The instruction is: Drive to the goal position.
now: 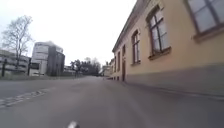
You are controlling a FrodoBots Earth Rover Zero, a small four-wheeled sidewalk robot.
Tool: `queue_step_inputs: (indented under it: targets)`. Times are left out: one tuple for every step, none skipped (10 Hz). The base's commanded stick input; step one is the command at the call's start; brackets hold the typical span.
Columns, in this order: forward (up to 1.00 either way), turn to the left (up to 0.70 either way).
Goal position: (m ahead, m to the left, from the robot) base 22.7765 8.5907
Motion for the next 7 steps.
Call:
queue_step_inputs:
  targets:
    - [1.0,0.0]
    - [1.0,0.0]
    - [1.0,0.0]
    - [1.0,0.0]
    - [1.0,0.0]
    - [1.0,0.0]
    - [1.0,0.0]
